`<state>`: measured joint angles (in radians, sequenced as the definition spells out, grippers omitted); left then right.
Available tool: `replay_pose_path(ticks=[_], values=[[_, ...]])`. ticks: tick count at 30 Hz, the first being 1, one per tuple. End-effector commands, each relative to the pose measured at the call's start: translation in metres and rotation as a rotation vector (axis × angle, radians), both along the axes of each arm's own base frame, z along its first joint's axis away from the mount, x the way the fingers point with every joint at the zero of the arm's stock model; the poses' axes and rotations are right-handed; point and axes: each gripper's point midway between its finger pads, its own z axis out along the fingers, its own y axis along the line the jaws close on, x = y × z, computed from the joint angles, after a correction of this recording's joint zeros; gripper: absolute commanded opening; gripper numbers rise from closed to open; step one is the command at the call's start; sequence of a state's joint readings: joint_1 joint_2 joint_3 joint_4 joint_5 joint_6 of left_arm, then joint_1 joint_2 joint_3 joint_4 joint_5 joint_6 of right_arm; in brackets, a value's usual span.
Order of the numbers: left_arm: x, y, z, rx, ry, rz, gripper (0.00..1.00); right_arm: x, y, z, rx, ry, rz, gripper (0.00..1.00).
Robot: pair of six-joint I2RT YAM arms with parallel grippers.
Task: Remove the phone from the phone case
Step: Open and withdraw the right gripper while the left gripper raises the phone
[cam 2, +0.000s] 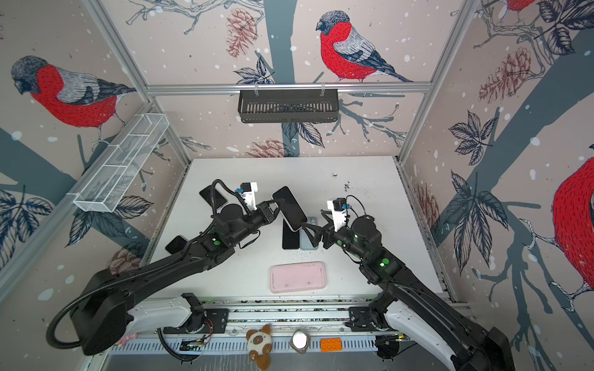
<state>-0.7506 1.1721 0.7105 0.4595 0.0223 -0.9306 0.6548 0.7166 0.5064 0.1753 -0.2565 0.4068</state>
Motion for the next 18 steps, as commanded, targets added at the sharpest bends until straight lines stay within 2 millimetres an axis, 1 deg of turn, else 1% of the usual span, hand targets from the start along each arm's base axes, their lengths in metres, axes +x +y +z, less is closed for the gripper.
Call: replay_pose_path(ticks=[1,4,7,11,12,18], values=[[0.001,0.024,0.009,0.093,-0.024,0.109,0.0,-0.009,-0.008,0.013,0.114,0.052,-0.013,1.0],[-0.005,0.032,0.029,0.069,-0.053,0.135,0.0,-0.017,-0.01,0.013,0.183,0.095,0.001,1.0],[-0.01,0.035,0.041,0.03,-0.07,0.14,0.0,-0.026,-0.008,0.011,0.263,0.132,0.042,1.0],[-0.018,0.033,0.053,-0.087,-0.095,0.108,0.0,-0.036,-0.004,0.007,0.37,0.181,0.111,1.0],[-0.02,0.032,0.053,-0.106,-0.096,0.098,0.0,-0.039,-0.003,0.008,0.392,0.184,0.129,1.0],[-0.027,0.027,0.066,-0.227,-0.12,0.049,0.0,-0.052,0.001,0.006,0.492,0.221,0.209,1.0]])
